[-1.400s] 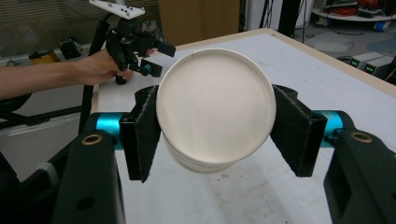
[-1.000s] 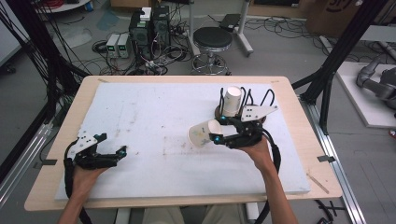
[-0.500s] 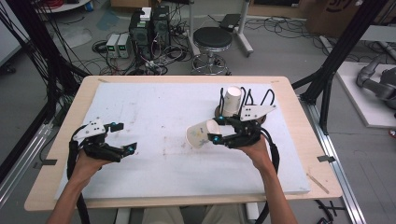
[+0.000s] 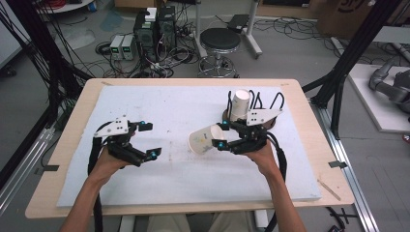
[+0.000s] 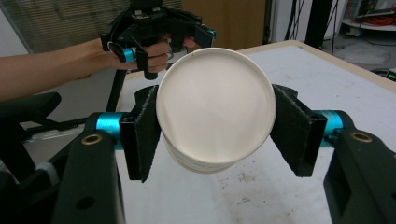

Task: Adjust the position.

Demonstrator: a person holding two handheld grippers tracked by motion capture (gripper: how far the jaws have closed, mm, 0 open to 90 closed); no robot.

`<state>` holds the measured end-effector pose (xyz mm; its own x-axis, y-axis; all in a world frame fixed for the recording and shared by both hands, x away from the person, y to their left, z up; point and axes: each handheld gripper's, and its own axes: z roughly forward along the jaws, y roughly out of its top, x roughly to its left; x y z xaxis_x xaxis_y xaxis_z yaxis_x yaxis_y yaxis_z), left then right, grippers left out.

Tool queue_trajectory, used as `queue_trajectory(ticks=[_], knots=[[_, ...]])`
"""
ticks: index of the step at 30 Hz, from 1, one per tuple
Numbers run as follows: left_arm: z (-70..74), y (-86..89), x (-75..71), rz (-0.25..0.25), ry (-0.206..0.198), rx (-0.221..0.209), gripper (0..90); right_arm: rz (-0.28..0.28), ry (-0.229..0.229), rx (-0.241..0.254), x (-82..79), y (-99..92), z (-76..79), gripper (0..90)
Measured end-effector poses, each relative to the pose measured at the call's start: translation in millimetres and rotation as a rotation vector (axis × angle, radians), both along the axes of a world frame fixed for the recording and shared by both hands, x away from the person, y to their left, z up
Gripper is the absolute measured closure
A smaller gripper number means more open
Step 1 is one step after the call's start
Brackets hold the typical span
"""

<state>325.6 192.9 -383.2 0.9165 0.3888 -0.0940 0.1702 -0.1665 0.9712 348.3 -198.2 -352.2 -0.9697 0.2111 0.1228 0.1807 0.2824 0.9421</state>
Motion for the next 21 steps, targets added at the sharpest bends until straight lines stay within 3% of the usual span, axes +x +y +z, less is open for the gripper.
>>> queue_trajectory(ticks=[12, 21], knots=[[-2.7, -41.9, 8.6, -0.102, -0.01, -0.042, 2.0, 0.022, -0.003, -0.015, -1.0, 6.7, 0.3, 38.2], [-4.8, -56.1, 9.2, -0.155, -0.018, -0.085, 1.9, 0.037, -0.007, -0.014, -1.3, 11.7, 0.6, 38.2]])
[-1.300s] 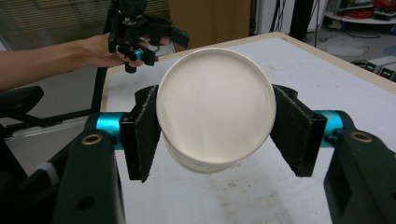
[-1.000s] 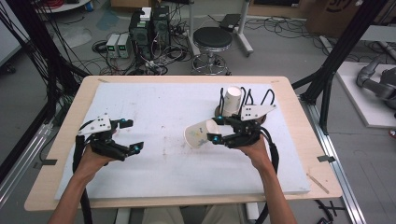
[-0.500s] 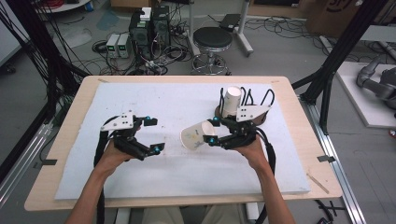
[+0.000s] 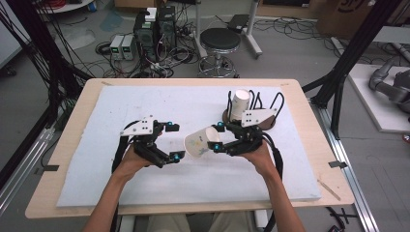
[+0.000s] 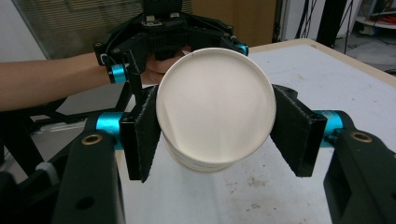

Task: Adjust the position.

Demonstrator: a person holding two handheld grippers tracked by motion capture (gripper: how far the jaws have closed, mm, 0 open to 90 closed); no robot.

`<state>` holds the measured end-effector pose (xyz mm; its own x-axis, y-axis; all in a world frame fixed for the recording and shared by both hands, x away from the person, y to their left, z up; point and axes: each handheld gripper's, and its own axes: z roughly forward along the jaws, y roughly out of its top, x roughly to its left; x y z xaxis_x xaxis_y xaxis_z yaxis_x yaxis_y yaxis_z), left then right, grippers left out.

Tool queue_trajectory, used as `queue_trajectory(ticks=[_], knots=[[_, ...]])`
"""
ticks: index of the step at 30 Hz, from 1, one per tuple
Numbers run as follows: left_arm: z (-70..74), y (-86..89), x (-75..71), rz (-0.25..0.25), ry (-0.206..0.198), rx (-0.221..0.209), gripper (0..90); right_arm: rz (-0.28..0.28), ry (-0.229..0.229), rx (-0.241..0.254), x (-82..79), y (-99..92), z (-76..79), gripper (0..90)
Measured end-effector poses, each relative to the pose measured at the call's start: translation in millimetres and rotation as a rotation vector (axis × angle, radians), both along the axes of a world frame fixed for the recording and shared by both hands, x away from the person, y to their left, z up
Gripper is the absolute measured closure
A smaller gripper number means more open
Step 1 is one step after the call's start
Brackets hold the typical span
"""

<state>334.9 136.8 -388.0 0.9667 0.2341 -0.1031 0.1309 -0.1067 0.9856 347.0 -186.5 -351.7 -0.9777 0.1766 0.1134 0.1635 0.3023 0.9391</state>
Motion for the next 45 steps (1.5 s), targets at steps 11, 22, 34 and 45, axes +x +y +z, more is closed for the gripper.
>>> queue_trajectory(ticks=[11, 22, 34, 45], knots=[[-2.6, -11.2, 2.5, -0.032, -0.004, -0.019, 1.9, 0.034, 0.004, -0.005, -2.0, 9.7, 0.7, 38.2], [-5.4, -17.3, 3.8, -0.102, 0.013, -0.032, 1.9, 0.079, 0.008, -0.003, -1.2, 19.1, 1.2, 38.2], [-9.1, -23.4, 6.9, -0.137, 0.024, -0.012, 3.7, 0.114, 0.01, 0.004, -2.4, 26.1, 2.3, 38.2], [-8.7, -22.6, 5.8, -0.174, 0.01, -0.006, 17.0, 0.126, -0.003, 0.009, -2.8, 26.2, 2.8, 38.2]])
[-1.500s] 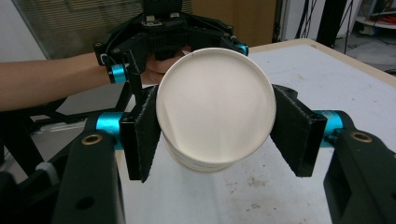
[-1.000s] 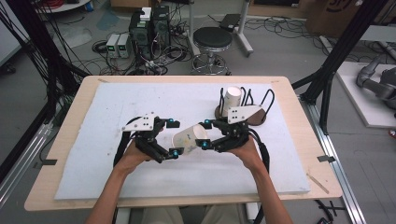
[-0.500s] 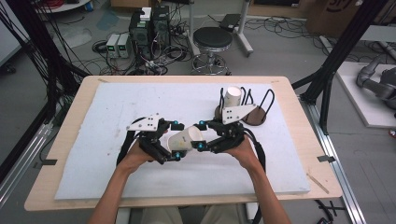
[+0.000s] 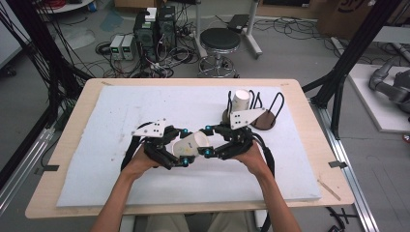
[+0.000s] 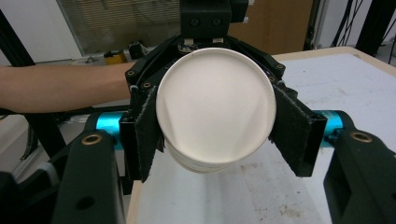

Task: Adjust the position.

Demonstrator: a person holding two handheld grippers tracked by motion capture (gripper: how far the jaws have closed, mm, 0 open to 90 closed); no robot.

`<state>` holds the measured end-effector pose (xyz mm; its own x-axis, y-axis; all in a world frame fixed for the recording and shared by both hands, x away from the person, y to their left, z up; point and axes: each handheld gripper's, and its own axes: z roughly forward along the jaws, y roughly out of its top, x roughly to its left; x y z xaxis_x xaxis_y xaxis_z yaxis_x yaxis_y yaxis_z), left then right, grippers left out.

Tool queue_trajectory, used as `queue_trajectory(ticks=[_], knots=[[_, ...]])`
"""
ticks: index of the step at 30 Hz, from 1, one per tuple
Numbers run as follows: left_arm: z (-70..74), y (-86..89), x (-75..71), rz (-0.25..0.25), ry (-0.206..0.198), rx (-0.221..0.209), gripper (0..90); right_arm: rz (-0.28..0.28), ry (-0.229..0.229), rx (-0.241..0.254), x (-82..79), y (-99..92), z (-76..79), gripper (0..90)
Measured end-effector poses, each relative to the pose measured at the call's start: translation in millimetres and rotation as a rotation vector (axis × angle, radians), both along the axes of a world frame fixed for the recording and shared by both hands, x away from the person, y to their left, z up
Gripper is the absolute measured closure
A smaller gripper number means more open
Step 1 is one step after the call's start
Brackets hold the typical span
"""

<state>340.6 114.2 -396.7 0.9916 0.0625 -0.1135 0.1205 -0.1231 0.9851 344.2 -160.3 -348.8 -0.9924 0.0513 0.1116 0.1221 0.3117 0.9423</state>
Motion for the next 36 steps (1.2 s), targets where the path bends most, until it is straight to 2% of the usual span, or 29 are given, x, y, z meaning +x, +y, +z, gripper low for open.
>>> queue_trajectory(ticks=[2, 6, 18, 20, 21, 22, 26, 31, 36], knots=[[0.0, 0.1, -0.1, -0.006, 0.0, 0.0, 18.1, 0.002, 0.002, 0.002, -0.4, -0.3, 0.2, 38.2], [0.7, 0.0, -1.8, -0.02, -0.012, 0.008, 26.0, 0.0, -0.002, 0.003, 0.1, -0.5, 0.1, 38.2], [1.3, 1.3, -2.6, -0.015, -0.02, 0.029, 31.4, 0.006, -0.004, -0.007, 0.4, -0.5, -0.6, 37.6], [1.6, 1.7, -2.6, -0.012, -0.022, 0.028, 31.3, -0.001, -0.011, -0.007, -0.3, 0.0, -0.4, 32.1], [1.7, 1.7, -2.7, -0.01, -0.022, 0.026, 31.4, -0.01, -0.015, -0.001, -1.3, 0.7, -0.1, 21.8], [1.8, 2.0, -3.1, -0.008, -0.018, 0.026, 31.4, -0.021, -0.016, -0.001, -1.8, 1.0, 0.3, 16.9], [2.2, 3.1, -2.9, -0.005, -0.025, 0.031, 31.4, -0.051, -0.004, -0.016, -2.5, 0.4, 0.6, 14.1], [2.0, 3.3, -2.8, -0.001, -0.017, 0.027, 31.3, -0.044, -0.011, -0.009, -3.6, 0.4, 1.3, 13.9], [2.7, 4.6, -3.8, 0.008, -0.021, 0.048, 31.3, -0.046, -0.003, -0.028, -4.8, -0.4, 1.4, 14.0]])
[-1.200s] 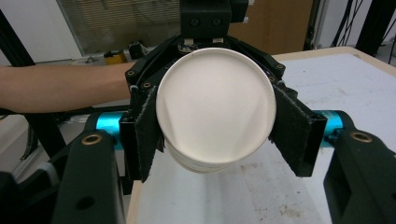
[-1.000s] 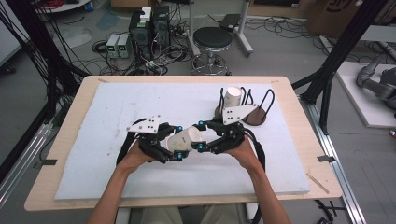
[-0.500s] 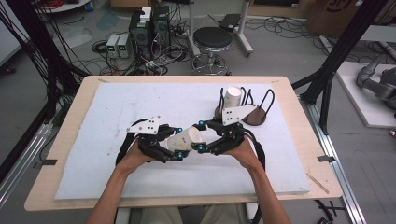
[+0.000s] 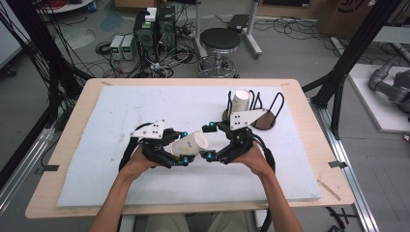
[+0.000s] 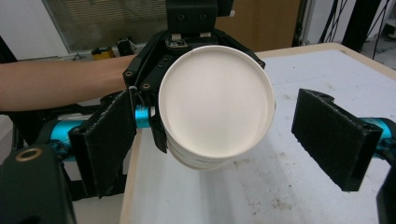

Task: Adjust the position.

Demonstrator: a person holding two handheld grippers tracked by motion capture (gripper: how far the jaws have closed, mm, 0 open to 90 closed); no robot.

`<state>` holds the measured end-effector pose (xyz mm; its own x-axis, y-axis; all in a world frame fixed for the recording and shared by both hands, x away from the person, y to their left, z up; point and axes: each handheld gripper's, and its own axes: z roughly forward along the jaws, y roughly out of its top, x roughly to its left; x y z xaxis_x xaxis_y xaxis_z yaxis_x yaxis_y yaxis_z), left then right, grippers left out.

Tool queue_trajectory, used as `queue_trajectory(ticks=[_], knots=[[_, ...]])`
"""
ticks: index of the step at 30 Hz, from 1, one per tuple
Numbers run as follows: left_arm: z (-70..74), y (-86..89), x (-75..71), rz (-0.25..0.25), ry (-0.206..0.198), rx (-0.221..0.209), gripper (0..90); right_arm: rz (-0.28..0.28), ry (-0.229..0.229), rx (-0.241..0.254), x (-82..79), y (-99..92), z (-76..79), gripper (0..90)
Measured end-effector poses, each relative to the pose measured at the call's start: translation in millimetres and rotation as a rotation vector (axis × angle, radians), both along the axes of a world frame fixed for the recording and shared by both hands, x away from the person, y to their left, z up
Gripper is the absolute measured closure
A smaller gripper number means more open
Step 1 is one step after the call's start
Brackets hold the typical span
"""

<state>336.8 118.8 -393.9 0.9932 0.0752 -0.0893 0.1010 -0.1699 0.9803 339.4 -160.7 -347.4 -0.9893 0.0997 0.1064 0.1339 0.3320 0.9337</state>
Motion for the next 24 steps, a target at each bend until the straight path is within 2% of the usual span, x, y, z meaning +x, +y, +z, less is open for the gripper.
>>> queue_trajectory(ticks=[3, 4, 7, 10, 11, 13, 14, 18, 22, 24], knots=[[1.9, 0.7, -2.5, 0.017, -0.008, 0.042, 31.3, -0.001, -0.003, -0.013, -0.6, -0.2, -0.3, 14.0], [3.7, 1.2, -3.6, 0.025, -0.008, 0.081, 31.3, -0.005, -0.003, -0.025, -0.9, 0.0, -0.5, 14.0], [9.4, 3.5, -5.4, 0.033, -0.008, 0.149, 31.3, -0.015, -0.002, -0.082, -2.1, 1.3, -2.8, 14.0], [16.6, 6.1, -6.6, 0.037, -0.013, 0.234, 31.2, -0.015, -0.004, -0.122, -2.8, 2.3, -4.5, 14.1], [18.2, 6.3, -6.7, 0.035, -0.014, 0.264, 31.1, -0.021, 0.005, -0.131, -3.7, 2.7, -4.6, 14.1], [20.7, 6.2, -7.0, 0.032, -0.019, 0.323, 30.8, -0.014, -0.01, -0.158, -3.5, 3.4, -5.3, 14.3], [22.2, 5.9, -7.1, 0.027, -0.027, 0.365, 30.8, -0.014, -0.006, -0.167, -4.0, 3.9, -5.5, 14.5], [26.3, 3.3, -8.1, 0.02, -0.041, 0.475, 30.8, -0.009, -0.008, -0.232, -4.9, 6.9, -7.6, 15.0], [32.3, 1.1, -7.5, -0.002, -0.057, 0.55, 30.8, -0.002, -0.012, -0.312, -6.4, 11.7, -8.5, 15.2], [34.7, 0.5, -7.2, -0.011, -0.059, 0.573, 30.8, -0.001, -0.017, -0.34, -6.4, 14.3, -7.9, 15.3]])
